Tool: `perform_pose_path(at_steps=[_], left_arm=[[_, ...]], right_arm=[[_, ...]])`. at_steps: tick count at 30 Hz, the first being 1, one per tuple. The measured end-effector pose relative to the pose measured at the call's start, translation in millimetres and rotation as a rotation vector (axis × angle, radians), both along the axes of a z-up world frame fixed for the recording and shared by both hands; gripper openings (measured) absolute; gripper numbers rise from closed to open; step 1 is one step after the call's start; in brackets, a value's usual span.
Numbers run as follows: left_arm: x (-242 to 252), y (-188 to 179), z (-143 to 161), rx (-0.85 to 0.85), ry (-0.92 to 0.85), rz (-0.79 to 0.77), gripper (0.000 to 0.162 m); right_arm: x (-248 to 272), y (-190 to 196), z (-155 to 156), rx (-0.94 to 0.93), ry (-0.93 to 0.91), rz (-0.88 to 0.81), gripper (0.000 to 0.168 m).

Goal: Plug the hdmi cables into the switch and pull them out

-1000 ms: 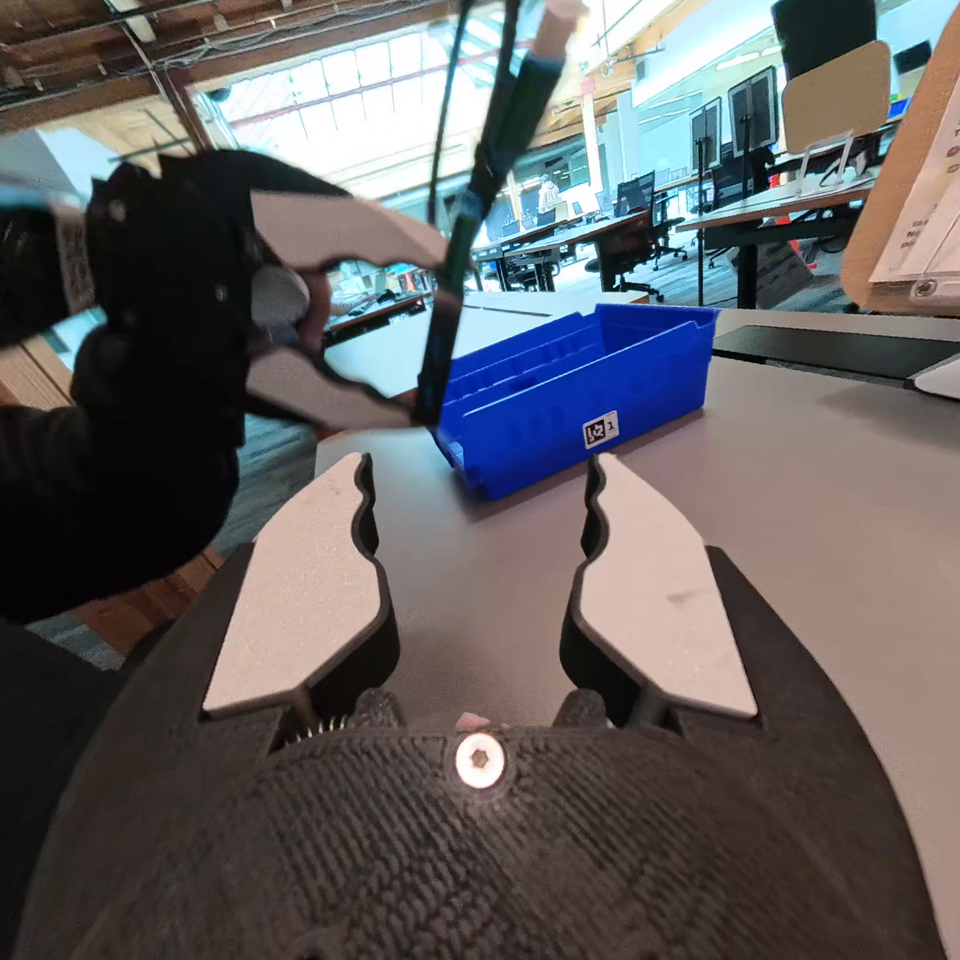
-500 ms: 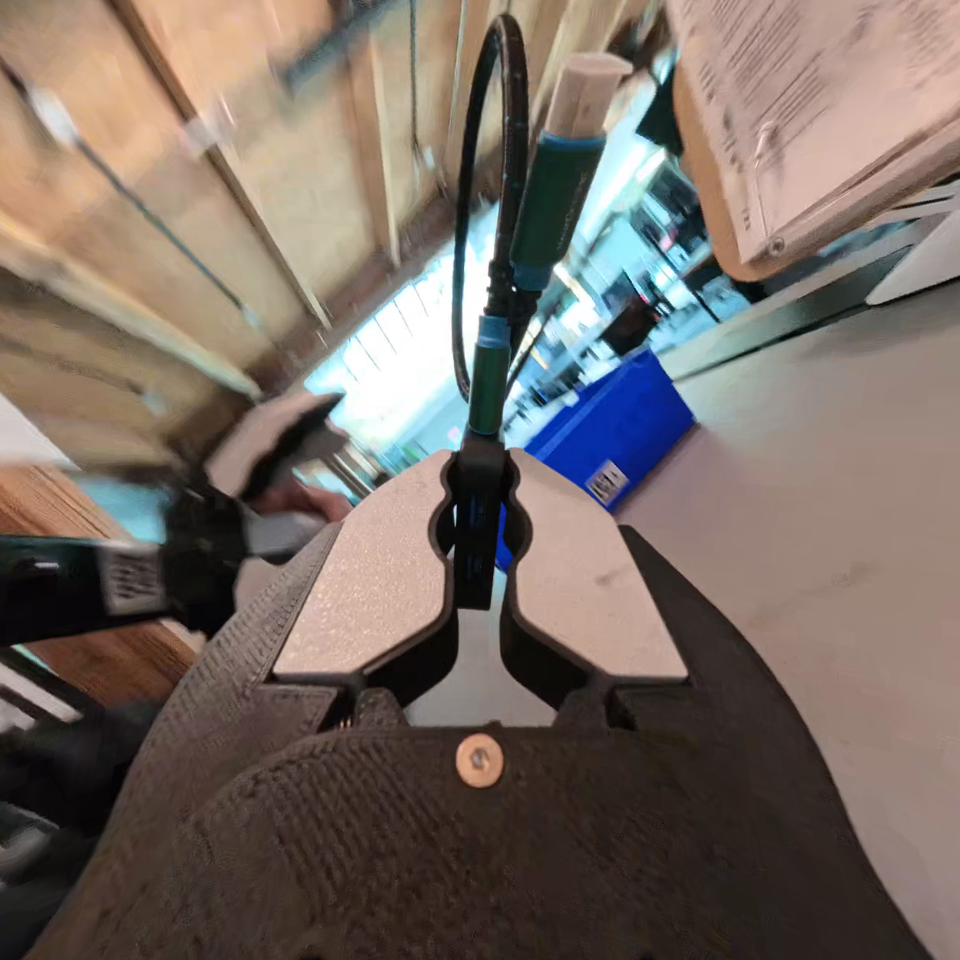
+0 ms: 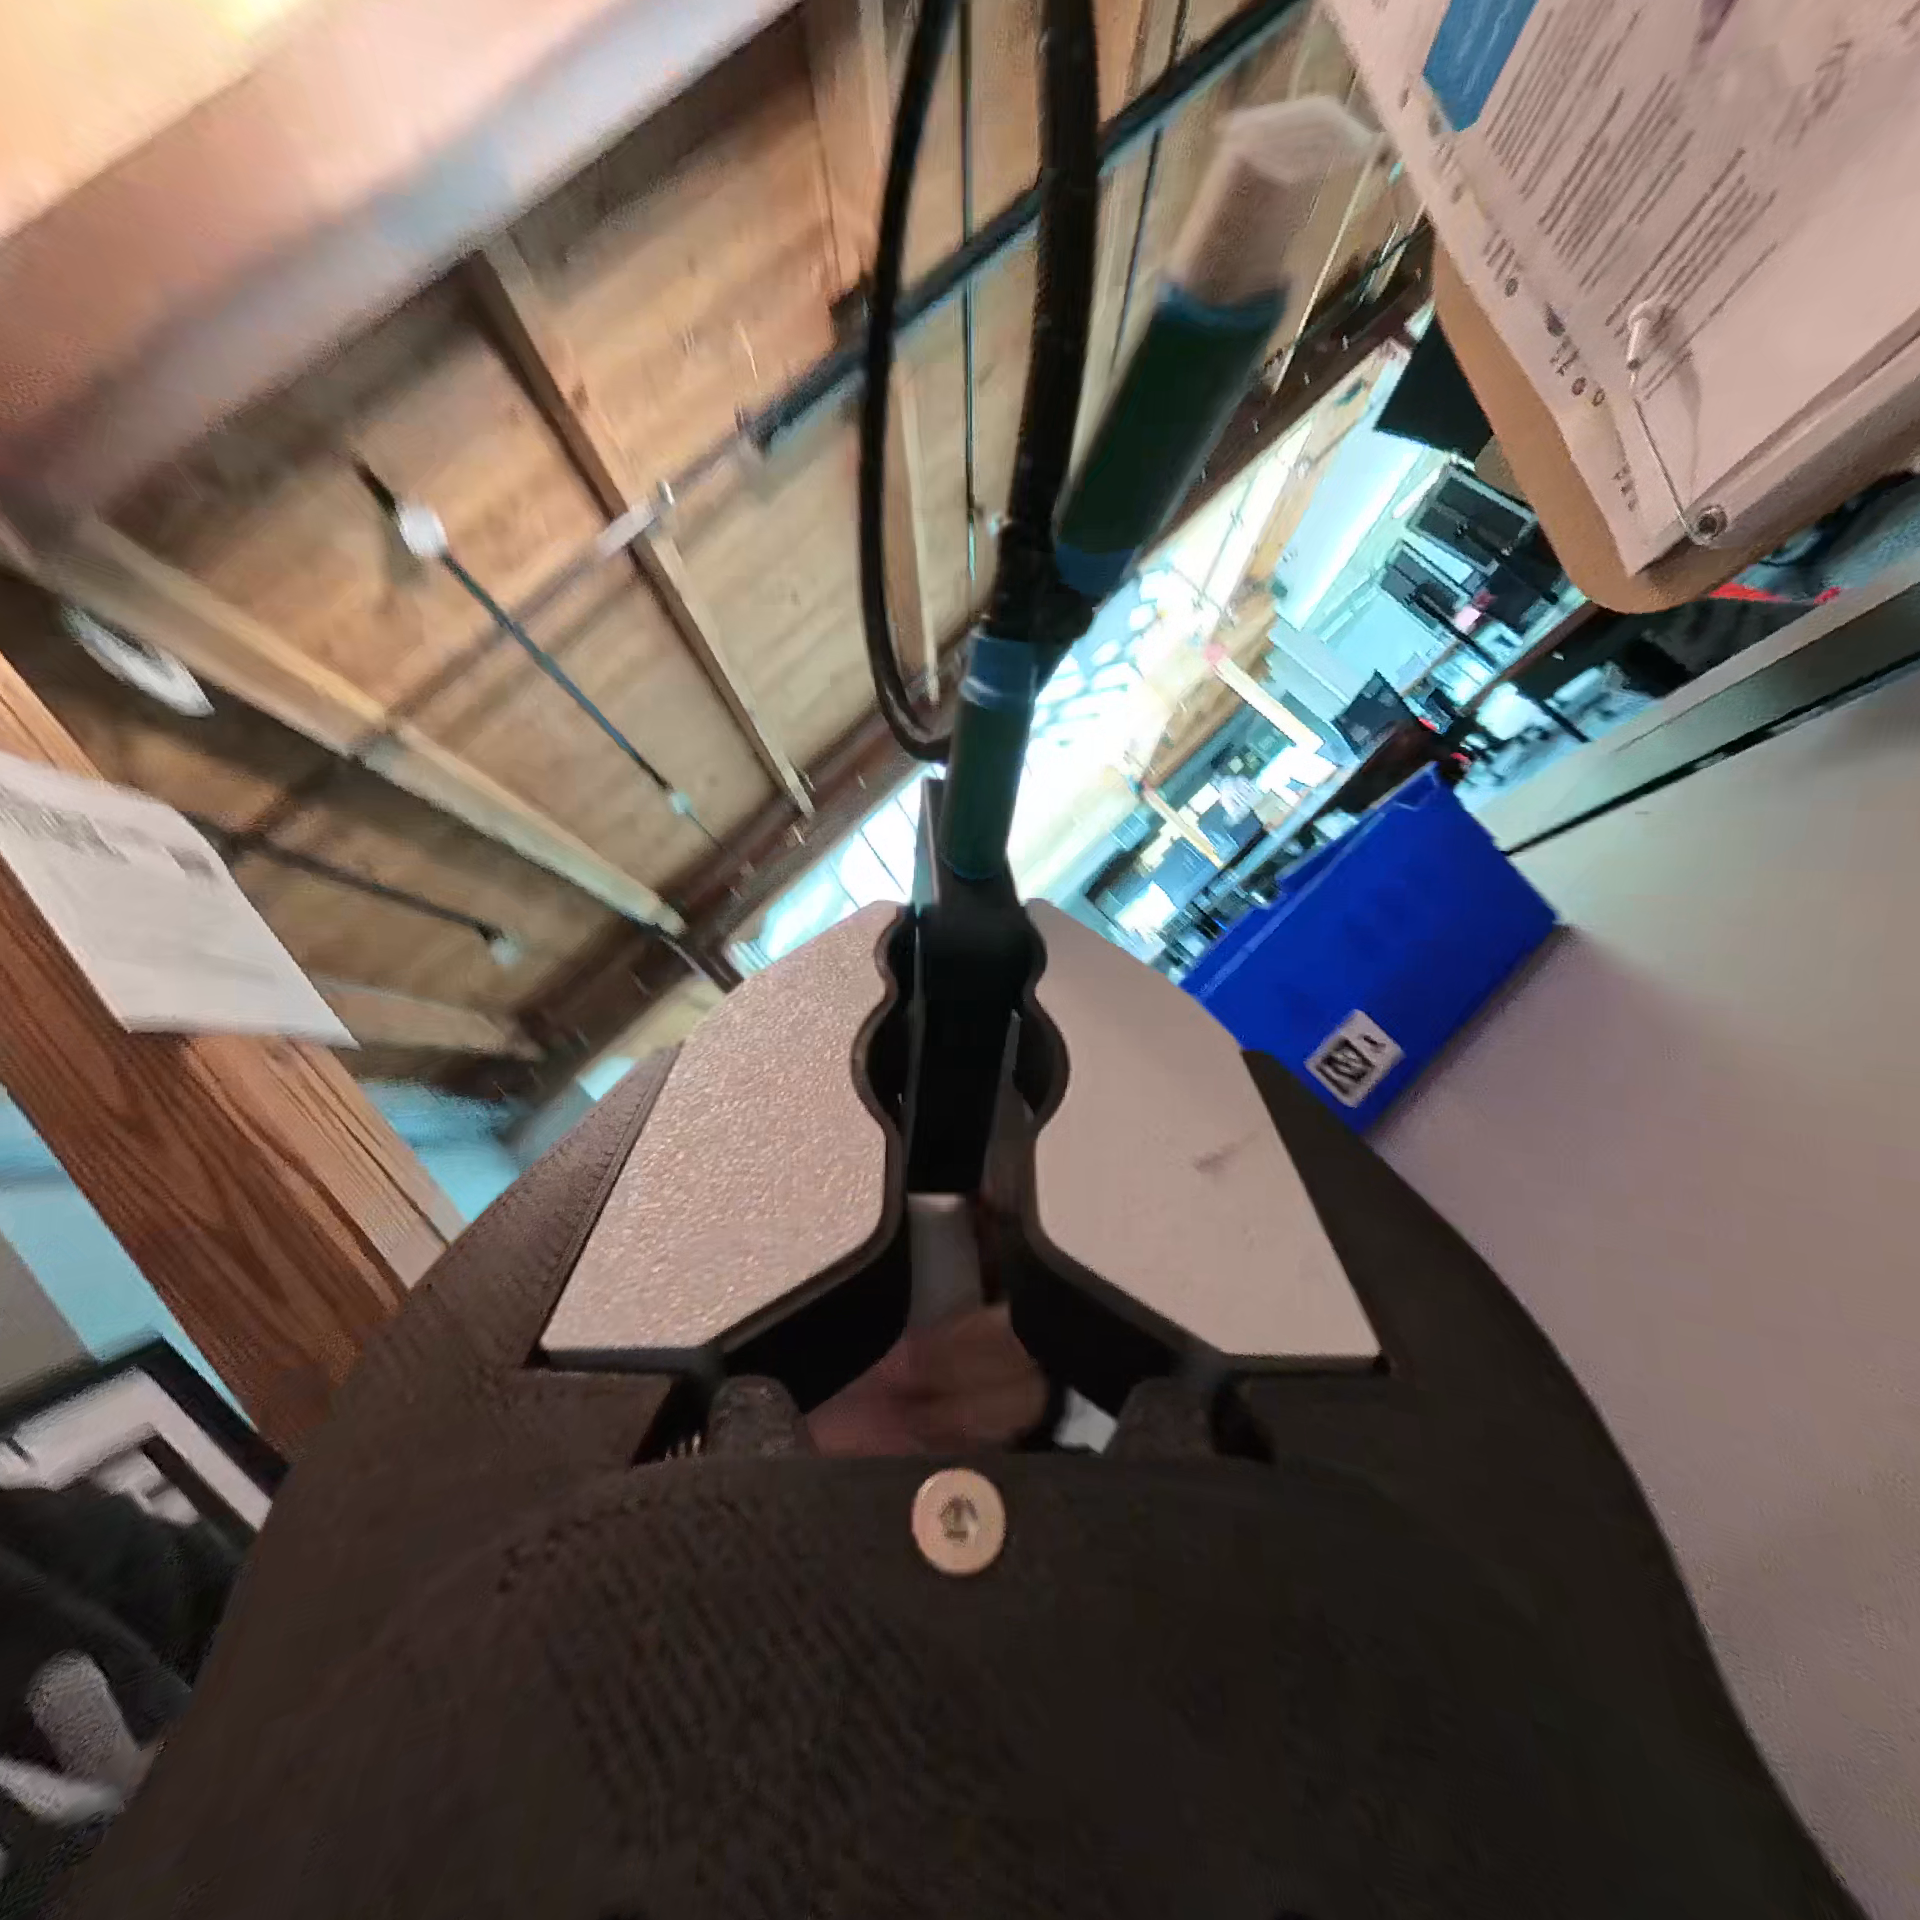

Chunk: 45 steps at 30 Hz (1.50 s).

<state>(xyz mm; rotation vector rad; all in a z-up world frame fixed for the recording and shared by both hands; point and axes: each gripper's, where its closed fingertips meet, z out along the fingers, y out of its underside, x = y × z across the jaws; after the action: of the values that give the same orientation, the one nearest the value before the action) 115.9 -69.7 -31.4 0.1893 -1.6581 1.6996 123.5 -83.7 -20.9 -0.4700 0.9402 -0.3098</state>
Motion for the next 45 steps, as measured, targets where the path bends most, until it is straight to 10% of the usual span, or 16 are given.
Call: perform_pose_path(at_steps=[7, 16, 28, 34, 45], left_arm=[[53, 12, -25, 0.128, 0.272, 0.029, 0.014], [33, 12, -60, 0.250, 0.260, -0.087, 0.014], [6, 17, -78, 0.290, -0.092, -0.125, 0.016], [27, 33, -67, 0.132, -0.848, 0.070, 0.056], [-13, 21, -104, 0.088, -1.369, 0.008, 0.079]], right_arm=[[-7, -4, -40, -1.069, 0.224, -0.148, 0.095], [7, 12, -78, -2.003, 0.207, -0.396, 0.104], [19, 17, -121, -2.049, 0.321, -0.239, 0.079], [4, 2, -125, -2.084, 0.499, -0.131, 0.078], [-1, 19, -128, -2.248, 0.493, -0.076, 0.078]])
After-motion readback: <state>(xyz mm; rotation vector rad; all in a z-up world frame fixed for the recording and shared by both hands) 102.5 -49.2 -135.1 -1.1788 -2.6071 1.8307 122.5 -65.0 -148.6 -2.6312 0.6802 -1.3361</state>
